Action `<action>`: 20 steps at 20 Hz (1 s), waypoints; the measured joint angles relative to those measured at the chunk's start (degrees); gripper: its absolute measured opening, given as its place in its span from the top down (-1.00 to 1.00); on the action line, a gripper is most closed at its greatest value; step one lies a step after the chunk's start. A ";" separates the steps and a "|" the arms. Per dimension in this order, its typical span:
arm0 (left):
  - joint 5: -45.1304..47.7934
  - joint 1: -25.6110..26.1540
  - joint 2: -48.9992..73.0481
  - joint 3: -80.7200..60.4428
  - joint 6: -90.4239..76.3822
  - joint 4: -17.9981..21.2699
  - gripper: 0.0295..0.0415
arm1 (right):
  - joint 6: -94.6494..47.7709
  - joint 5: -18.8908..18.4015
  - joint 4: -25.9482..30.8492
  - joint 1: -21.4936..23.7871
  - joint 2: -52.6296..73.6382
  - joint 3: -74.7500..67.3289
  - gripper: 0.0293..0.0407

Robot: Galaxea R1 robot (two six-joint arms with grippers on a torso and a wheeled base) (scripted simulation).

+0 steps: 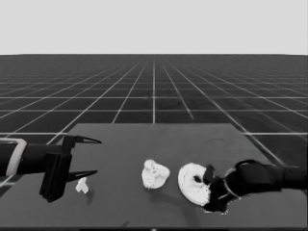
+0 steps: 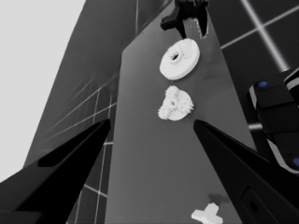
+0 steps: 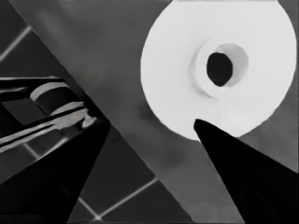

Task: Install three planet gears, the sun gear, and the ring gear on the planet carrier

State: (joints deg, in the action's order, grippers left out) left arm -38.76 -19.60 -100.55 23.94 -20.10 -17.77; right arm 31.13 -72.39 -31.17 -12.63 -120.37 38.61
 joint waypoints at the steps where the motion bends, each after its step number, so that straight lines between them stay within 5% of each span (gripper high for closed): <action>1: 0.00 0.00 0.00 0.00 0.00 0.00 -0.49 | -5.36 1.94 -3.61 -3.37 8.38 -6.79 -0.64; 7: 0.00 0.00 0.00 0.00 0.00 0.00 -0.49 | -12.71 4.65 -8.58 -7.55 19.17 -16.07 -0.61; 8: 0.00 0.00 0.00 0.00 0.00 0.00 -0.49 | 14.62 -13.71 15.28 13.87 6.54 -11.86 -0.80; 9: 0.00 0.00 0.00 0.00 0.00 0.00 -0.49 | 30.33 -16.18 28.49 25.64 -4.24 -0.14 -0.76; 11: 0.00 0.00 0.00 0.00 0.00 0.00 -0.49 | 38.82 -17.95 34.71 29.29 -12.98 16.11 -0.65; 17: 0.00 0.00 0.00 0.00 0.00 0.00 -0.49 | 41.82 -19.39 36.79 29.73 -17.62 26.14 -0.61; 18: 0.00 0.00 0.00 0.00 0.00 0.00 -0.49 | 42.79 -16.12 26.27 20.67 -17.05 24.49 -0.61; 20: 0.00 0.00 0.00 0.00 0.00 0.00 -0.49 | 41.20 -13.00 16.17 8.35 -18.33 28.08 -0.61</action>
State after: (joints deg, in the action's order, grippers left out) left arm -38.76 -19.61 -100.55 23.94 -20.10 -17.77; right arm 72.33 -85.38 -15.00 -4.28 -138.71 66.69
